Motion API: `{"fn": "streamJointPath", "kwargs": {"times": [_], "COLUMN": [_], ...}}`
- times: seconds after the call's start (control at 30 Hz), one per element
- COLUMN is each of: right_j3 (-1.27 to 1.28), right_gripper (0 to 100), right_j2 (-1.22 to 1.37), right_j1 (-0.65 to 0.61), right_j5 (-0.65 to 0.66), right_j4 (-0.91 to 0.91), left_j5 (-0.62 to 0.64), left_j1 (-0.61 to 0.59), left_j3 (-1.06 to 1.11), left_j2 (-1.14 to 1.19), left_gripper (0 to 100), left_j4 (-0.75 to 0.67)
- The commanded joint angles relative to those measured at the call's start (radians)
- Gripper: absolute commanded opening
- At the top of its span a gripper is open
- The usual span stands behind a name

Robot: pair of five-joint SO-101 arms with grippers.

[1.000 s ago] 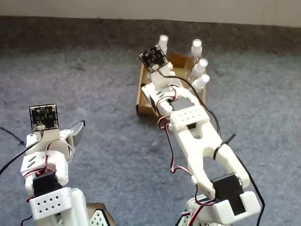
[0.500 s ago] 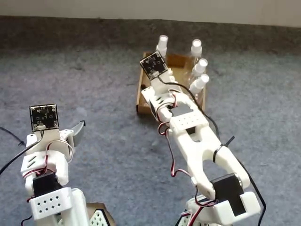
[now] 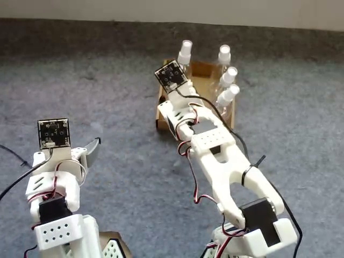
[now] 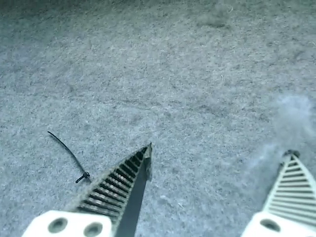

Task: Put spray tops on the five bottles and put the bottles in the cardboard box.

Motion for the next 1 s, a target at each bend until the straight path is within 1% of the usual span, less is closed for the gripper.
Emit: {"fn": "streamJointPath", "kwargs": {"times": [0.0, 0.2, 0.3, 0.57, 0.63, 0.73, 0.97], "right_j3": [-0.015, -0.004, -0.002, -0.002, -0.001, 0.001, -0.001], "right_gripper": [18.7, 18.9, 18.9, 19.0, 21.6, 25.5, 25.7], "right_j2": [-0.036, -0.116, -0.16, -0.168, -0.168, -0.166, -0.166], "right_j1": [-0.008, -0.012, -0.012, -0.027, -0.038, -0.047, -0.047], "right_j5": [-0.003, -0.003, -0.002, 0.003, 0.029, 0.034, 0.034], "right_j4": [-0.012, -0.004, 0.05, 0.065, 0.065, 0.071, 0.091], "left_j5": [-0.008, -0.008, -0.008, -0.008, -0.008, -0.008, -0.008], "left_j1": [0.022, 0.024, 0.024, 0.024, 0.024, 0.024, 0.024], "left_j3": [-0.004, -0.004, -0.004, -0.004, -0.004, -0.004, -0.004], "left_j2": [-0.002, -0.002, -0.002, -0.002, -0.002, -0.002, -0.002], "left_gripper": [36, 36, 36, 36, 36, 36, 36], "left_j4": [-0.018, -0.018, -0.018, -0.018, -0.018, -0.018, -0.018]}}
